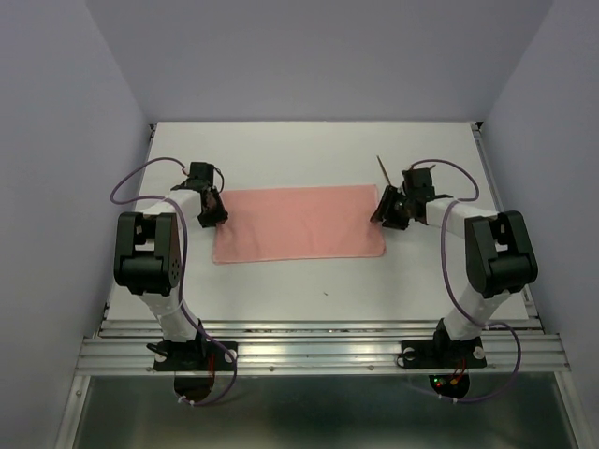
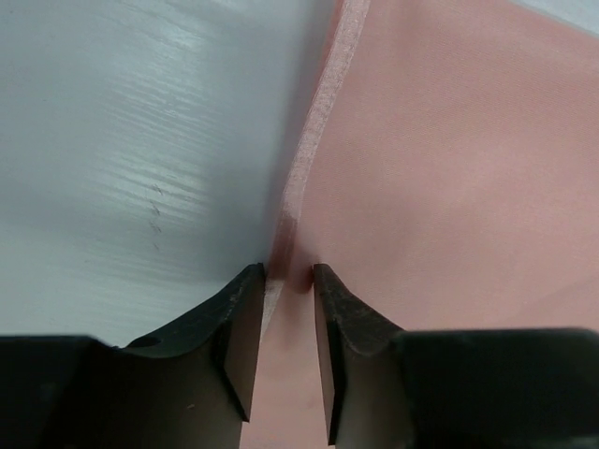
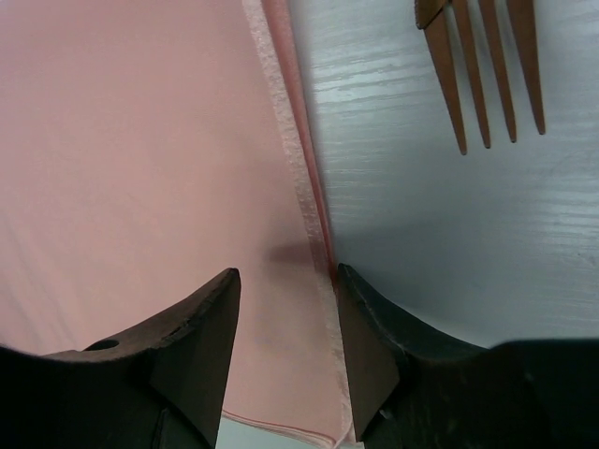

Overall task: Fold the napkin into a case and place the utensils inside
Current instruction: Pick up the rectangle-folded napkin at the center of the board, then fold the rectangle-folded napkin at the center of the board.

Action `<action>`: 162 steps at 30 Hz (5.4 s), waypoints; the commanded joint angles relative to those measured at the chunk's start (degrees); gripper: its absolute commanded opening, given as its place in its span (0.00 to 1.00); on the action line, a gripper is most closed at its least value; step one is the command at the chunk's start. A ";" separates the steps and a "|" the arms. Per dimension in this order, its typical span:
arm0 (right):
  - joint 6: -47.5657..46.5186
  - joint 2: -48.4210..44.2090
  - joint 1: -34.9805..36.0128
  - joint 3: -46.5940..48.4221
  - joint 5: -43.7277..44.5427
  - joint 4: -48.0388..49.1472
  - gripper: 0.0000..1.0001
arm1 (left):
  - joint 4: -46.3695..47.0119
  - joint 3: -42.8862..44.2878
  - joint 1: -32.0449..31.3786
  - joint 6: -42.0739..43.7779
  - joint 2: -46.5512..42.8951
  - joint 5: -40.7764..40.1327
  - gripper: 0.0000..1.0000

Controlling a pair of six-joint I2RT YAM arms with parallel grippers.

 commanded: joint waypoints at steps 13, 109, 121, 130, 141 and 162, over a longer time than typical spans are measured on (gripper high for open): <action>0.55 3.39 2.15 -0.27 -0.18 0.90 0.50 | -4.02 -1.27 -1.13 -1.04 3.23 3.25 0.00; 10.05 -7.59 9.53 -6.42 19.23 0.90 0.22 | -11.75 43.64 -36.64 -13.96 17.56 14.94 0.00; 6.45 -4.62 9.53 -1.41 16.08 0.29 0.27 | -11.32 42.94 -36.64 -13.43 16.76 14.85 0.00; 6.18 0.23 9.53 -1.23 13.00 3.01 0.27 | -10.96 43.46 -36.99 -14.14 17.20 16.00 0.00; 7.06 -1.35 9.53 -4.22 12.39 4.59 0.01 | -10.00 46.10 -38.13 -16.07 19.92 18.02 0.00; 8.47 -1.62 9.53 -5.01 11.60 4.95 0.01 | -8.15 52.95 -38.75 -21.87 27.39 21.62 0.00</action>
